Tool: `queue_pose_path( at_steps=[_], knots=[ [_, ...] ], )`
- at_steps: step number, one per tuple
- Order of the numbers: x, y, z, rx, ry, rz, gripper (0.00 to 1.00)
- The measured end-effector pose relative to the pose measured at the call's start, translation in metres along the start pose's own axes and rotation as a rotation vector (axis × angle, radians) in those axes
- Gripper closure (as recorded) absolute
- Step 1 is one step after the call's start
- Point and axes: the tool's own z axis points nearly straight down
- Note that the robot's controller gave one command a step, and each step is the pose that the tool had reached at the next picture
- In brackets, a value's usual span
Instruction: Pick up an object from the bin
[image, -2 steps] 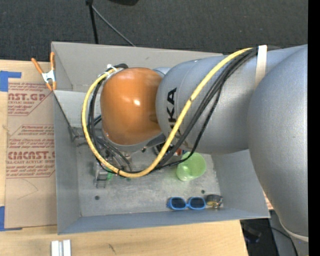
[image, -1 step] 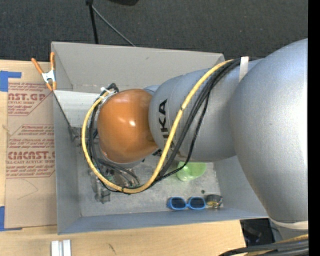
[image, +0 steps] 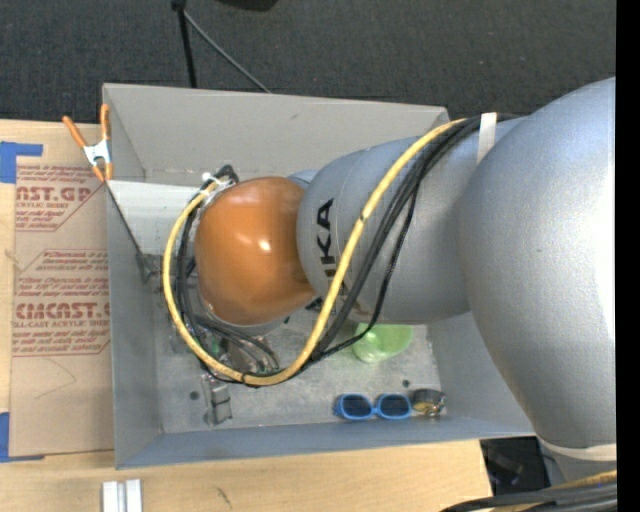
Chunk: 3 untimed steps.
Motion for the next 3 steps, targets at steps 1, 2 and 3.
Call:
queue_pose_path(
  at_steps=[1,2,3],
  knots=[
    [-0.024,-0.090,0.009,0.004,-0.003,0.142,0.00],
    [-0.052,-0.069,0.094,0.000,-0.002,-0.016,0.00],
    [-0.052,-0.070,0.091,0.000,-0.002,-0.014,1.00]
  ],
)
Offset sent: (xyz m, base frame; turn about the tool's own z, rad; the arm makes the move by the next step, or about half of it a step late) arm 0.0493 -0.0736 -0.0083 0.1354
